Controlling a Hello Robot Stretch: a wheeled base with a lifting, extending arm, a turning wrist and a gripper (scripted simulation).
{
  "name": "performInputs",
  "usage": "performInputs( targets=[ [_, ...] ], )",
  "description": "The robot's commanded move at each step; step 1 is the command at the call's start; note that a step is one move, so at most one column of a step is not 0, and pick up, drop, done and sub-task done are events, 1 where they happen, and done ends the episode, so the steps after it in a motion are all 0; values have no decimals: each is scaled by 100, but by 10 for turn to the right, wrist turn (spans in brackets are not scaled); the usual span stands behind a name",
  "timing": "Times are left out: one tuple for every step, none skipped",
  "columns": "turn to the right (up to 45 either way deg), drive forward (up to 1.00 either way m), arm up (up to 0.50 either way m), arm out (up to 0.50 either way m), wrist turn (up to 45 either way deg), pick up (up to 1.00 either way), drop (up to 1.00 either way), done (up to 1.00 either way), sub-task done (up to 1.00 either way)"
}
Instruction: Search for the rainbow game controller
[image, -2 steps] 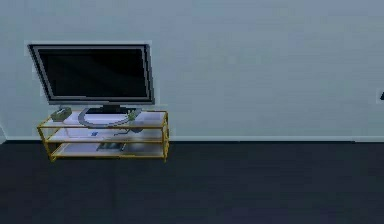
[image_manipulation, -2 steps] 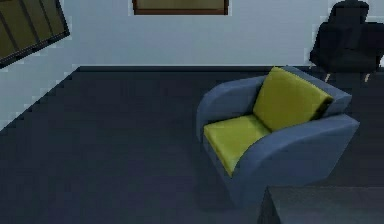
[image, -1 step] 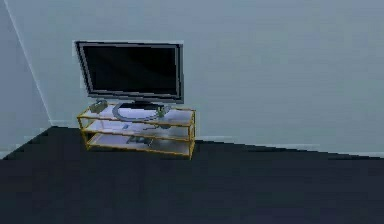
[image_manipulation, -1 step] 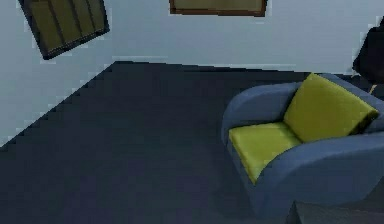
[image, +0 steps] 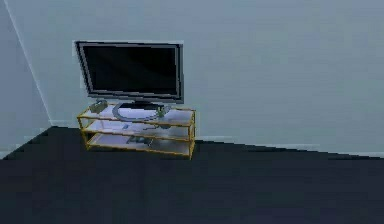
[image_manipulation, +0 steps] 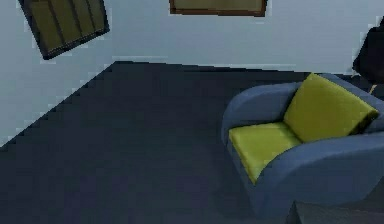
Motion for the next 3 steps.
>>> performInputs(
  targets=[
    [-450, 0, 0, 0, 0, 0, 0, 0, 0],
    [450, 0, 0, 0, 0, 0, 0, 0, 0],
    [90, 0, 0, 0, 0, 0, 0, 0, 0]
  ],
)
